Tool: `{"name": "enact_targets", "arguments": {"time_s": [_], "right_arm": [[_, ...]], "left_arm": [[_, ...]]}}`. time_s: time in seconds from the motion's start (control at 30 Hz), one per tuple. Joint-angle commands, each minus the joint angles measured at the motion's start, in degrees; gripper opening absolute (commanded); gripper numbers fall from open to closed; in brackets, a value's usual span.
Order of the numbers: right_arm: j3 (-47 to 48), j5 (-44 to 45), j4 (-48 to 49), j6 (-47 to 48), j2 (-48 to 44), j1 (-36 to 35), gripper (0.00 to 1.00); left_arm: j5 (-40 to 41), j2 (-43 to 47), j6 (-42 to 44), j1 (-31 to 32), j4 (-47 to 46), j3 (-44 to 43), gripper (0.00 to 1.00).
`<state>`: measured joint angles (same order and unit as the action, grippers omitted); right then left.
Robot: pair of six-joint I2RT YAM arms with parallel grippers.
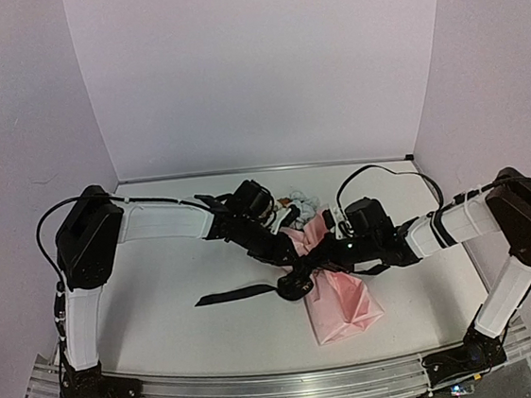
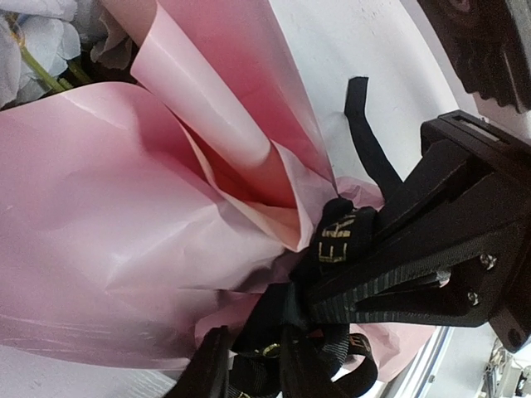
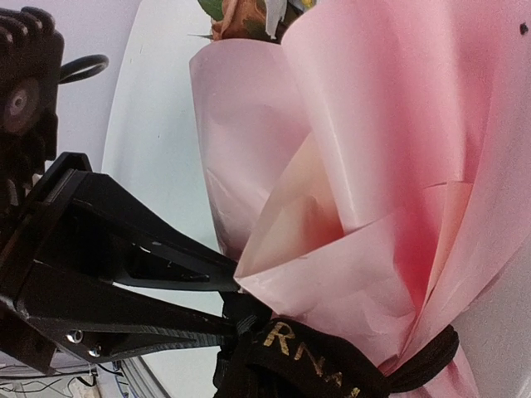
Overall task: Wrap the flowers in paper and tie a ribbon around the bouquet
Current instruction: Cross the ribbon over the folded bouquet.
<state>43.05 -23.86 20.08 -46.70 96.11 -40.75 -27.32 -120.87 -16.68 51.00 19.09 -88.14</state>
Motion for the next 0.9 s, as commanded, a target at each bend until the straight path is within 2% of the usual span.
{"name": "enact_targets", "arguments": {"time_s": [0.0,0.1,0.27,0.53,0.67,0.77,0.87], "right_arm": [[0.1,-0.1,0.3,1.2,-2.8,0.3,0.0],[0.1,-0.2,-0.7,1.6,-3.6,0.3,0.0],[0.2,-0.6,-3.0,2.2,-5.2,0.3,0.0],[-0.4,0.0,-10.0,4.5,-9.4,0.3,0.09],[-1.0,0.4,-14.5,6.5,-12.3,0.3,0.15],[-0.9,1.1,-21.8,9.6,-15.6,0.0,0.22],[-1.2,3.8,-31.9,14.8,-20.5,-0.7,0.35]], "left_arm": [[-0.1,-0.3,0.5,0.4,0.6,-3.1,0.13],[0.8,1.2,0.0,0.3,0.0,-2.2,0.0],[2.3,5.0,-1.5,-0.3,-2.7,1.1,0.0],[2.4,7.4,-2.7,-0.7,-4.2,3.8,0.0],[2.2,8.7,-3.0,-0.8,-4.8,4.4,0.0],[1.1,8.8,-3.1,-0.8,-5.1,4.3,0.0],[0.0,8.3,-3.1,-0.8,-5.1,4.1,0.0]]}}
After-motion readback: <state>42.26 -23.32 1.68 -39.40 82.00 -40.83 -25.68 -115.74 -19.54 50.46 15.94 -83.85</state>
